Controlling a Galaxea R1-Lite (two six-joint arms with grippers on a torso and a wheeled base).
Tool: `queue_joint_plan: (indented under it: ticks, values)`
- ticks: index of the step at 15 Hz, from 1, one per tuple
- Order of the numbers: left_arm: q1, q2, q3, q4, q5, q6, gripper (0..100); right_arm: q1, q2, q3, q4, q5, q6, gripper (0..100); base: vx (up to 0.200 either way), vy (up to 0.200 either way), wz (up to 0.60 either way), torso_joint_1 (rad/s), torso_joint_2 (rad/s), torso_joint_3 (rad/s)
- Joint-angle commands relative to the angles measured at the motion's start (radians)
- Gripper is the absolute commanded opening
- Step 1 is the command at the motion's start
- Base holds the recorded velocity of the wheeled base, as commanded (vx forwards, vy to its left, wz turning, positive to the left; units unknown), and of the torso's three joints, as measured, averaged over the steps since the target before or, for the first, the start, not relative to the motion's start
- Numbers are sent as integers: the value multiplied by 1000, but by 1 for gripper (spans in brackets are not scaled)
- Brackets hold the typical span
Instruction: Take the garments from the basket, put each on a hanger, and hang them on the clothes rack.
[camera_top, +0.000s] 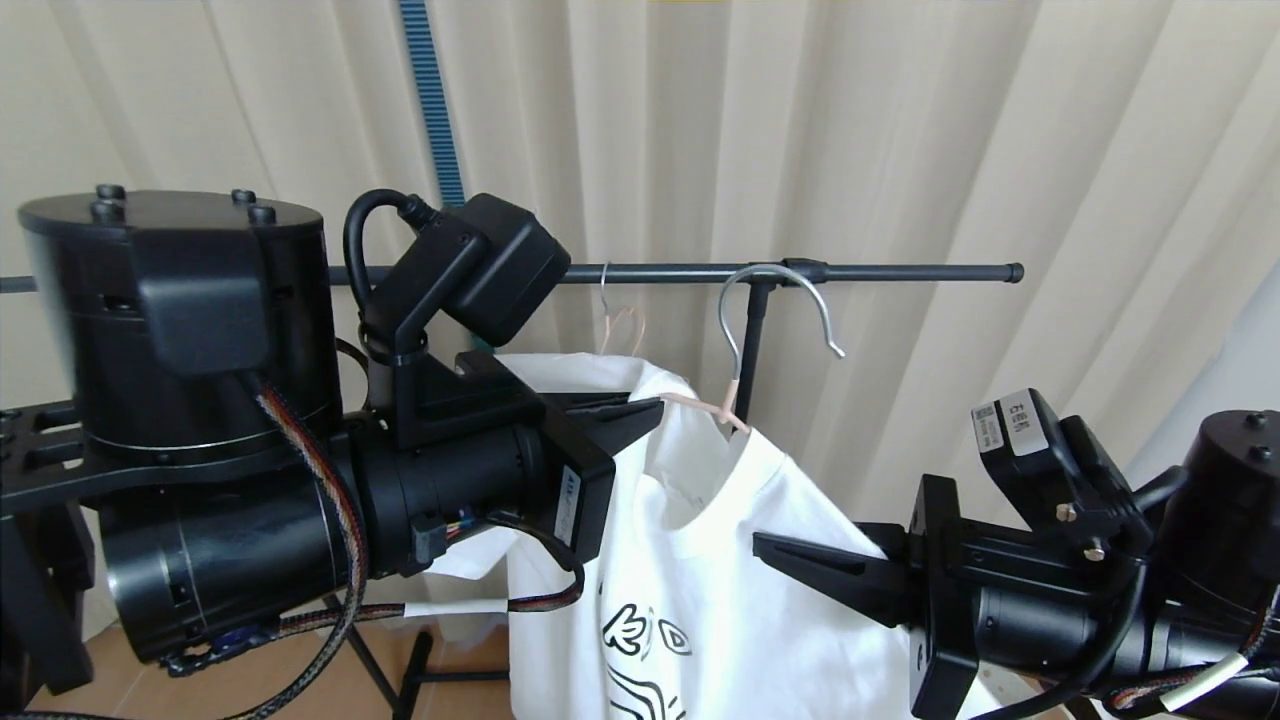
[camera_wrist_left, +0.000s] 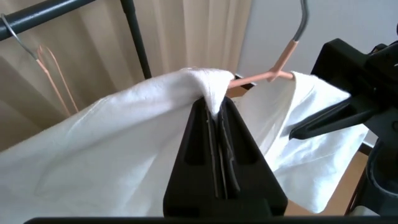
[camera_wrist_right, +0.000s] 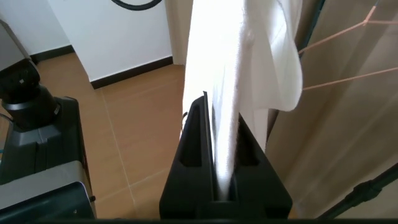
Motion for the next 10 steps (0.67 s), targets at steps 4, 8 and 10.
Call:
queue_joint_plan:
  ticks: [4,8,10]
  values:
    - [-5,1,16,0,2,3,100,1,-24,0,0,1,-1,0,0,0,0,0,0,0]
    - [-5,-4,25,0,2,3,100,1,-27,2,0,2,-1,0,0,0,0,0,0,0]
    - [-3,-18,43,0,5,2,100,-2,-27,5,0,2,1,0,0,0,0,0,0,0]
